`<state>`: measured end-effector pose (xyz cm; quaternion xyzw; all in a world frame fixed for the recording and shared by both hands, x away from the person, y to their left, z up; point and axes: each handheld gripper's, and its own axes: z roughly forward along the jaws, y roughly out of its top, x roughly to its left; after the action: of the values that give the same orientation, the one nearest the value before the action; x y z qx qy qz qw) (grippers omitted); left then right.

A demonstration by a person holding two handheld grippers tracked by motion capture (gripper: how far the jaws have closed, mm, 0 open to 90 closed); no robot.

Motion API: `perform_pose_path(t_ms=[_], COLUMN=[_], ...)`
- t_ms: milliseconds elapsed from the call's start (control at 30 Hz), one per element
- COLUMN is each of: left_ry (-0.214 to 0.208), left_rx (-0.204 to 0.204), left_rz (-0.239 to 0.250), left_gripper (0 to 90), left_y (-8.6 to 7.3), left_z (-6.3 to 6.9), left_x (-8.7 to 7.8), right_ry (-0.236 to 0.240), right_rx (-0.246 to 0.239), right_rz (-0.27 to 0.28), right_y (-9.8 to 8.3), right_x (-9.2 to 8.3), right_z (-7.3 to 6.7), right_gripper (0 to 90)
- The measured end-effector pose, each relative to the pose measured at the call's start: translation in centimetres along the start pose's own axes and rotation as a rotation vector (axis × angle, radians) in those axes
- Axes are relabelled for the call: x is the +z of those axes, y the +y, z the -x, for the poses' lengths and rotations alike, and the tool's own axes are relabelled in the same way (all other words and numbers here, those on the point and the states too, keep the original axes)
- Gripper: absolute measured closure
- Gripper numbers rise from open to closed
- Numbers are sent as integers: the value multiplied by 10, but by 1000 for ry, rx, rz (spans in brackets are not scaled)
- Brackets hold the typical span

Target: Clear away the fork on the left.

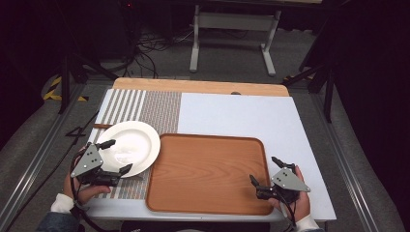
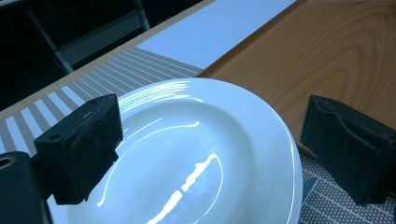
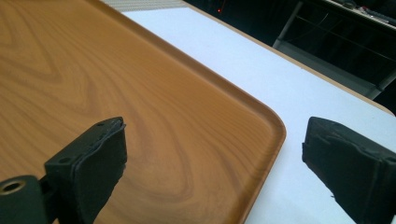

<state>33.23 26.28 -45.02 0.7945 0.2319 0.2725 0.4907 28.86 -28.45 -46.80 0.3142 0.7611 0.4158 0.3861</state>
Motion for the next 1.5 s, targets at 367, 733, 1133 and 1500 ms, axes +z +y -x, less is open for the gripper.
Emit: perform_pose_path(t_ms=[367, 733, 1133, 1500], left_ry=[-3, 47, 54, 22], left_rx=[-7, 3, -19, -6], left_rz=[-15, -52, -208, -424], left_gripper=[61, 116, 151, 219], left_y=[-7, -10, 2, 5], left_z=[-9, -38, -117, -176], left_x=[-5, -27, -15, 29], right_ry=[22, 41, 58, 60], right_rx=[-11, -33, -55, -57], right_rz=[28, 24, 6, -6], right_y=[5, 8, 10, 10], right_x=[1, 9, 14, 14], right_z=[-4, -6, -11, -12], right_gripper=[73, 73, 73, 73])
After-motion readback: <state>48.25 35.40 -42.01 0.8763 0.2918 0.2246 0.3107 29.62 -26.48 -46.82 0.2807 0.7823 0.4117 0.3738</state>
